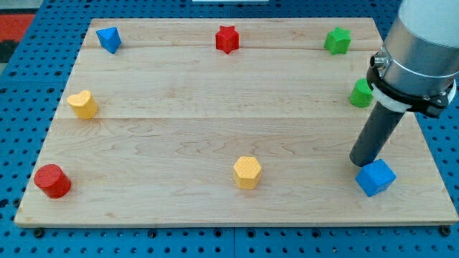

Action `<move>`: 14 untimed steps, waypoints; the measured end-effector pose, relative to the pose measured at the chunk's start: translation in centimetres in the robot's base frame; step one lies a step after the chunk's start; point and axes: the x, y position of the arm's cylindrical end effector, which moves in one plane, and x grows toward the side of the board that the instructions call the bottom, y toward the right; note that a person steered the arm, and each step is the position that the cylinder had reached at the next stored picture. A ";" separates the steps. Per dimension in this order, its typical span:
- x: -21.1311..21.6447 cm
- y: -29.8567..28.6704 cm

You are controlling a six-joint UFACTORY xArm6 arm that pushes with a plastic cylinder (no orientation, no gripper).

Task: Move the green circle up a bit

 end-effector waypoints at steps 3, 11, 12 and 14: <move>-6.8 1.3; -8.3 6.0; -8.8 5.6; -14.2 -1.7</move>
